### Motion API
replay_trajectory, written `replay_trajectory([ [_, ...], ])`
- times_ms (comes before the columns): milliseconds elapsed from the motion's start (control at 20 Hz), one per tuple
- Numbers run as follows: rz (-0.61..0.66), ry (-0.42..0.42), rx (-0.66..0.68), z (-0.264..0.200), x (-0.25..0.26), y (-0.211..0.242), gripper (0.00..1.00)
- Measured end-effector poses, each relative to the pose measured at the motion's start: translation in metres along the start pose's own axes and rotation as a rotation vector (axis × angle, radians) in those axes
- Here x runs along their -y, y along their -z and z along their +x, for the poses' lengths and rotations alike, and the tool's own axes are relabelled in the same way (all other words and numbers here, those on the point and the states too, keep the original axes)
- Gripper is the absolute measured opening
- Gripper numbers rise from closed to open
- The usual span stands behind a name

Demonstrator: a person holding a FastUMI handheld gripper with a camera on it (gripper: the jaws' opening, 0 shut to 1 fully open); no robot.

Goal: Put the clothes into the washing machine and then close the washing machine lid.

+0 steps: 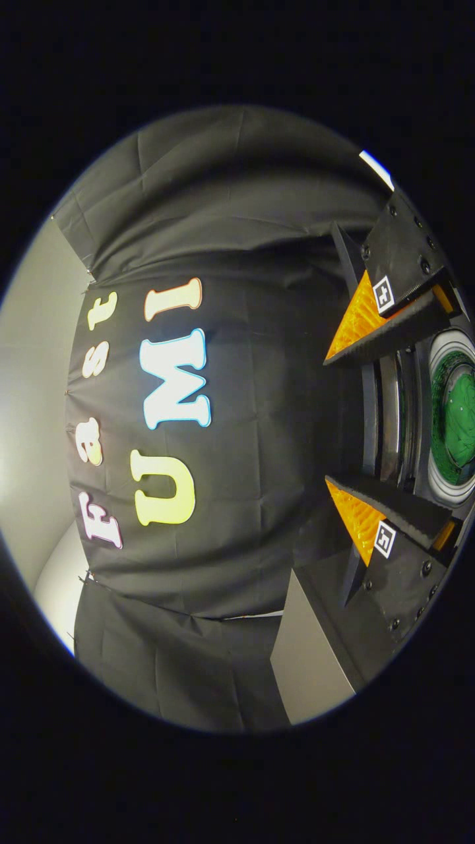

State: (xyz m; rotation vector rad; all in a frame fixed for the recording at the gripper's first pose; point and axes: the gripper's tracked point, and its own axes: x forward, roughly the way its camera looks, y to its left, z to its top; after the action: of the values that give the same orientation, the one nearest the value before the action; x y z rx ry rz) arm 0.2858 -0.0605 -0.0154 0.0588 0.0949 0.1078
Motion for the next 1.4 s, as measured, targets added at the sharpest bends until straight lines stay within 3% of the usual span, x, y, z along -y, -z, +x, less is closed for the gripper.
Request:
replay_trajectory([
  [750,0.002,-0.009,-0.029,-0.048,-0.001,0.029,0.97],
  [1150,0.009,-0.005,-0.125,-0.073,0.004,0.077,0.97],
  [1400,0.018,-0.01,-0.141,-0.08,0.004,0.082,0.97],
])
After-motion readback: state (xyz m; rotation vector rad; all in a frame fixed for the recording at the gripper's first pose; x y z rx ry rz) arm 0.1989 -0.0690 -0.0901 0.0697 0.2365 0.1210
